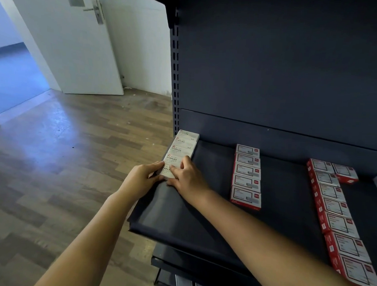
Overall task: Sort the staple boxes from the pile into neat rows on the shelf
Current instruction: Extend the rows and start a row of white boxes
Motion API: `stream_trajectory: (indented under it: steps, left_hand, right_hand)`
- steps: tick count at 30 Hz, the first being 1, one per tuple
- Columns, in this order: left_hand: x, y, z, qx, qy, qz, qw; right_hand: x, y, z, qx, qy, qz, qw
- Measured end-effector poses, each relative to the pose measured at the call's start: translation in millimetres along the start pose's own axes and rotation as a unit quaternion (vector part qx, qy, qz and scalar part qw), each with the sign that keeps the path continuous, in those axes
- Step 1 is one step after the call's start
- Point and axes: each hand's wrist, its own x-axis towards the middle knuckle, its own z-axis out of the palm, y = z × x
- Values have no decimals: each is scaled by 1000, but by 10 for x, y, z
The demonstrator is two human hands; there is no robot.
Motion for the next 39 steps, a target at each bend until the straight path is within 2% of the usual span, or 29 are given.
stream_trajectory:
  steps: [4,8,11,16,22,28,33,39]
  left_hand:
    - [-47,82,43,33,4,25,999]
    - [-185,381,146,36,56,65,996]
    - [-303,689,337,60,84,147,984]
    - [-376,1293,721,82,64,253,962]
    - [-498,2017,1283,127,-3,252,959]
    - [-683,2802,1915,128,-20,289,948]
    - [-804,3432,2422,113,-29,308,944]
    - [-973,4091,3059,91,-43,370,923]
  right_hand:
    - [-62,3,-67,-2,-9,4,1000]
    - [-291,76,-221,24,84,-5,996]
    - [-527,253,-376,14,110,-1,994]
    - [-1082,727,-636,-42,104,26,993]
    - [-1870,1401,-1011,-33,132,92,986]
    - [-2639,2104,-1433,-15,157,132,979]
    - [-3210,2737,-1595,-15,245,151,958]
    - [-3877,3373,-1861,-53,276,170,944]
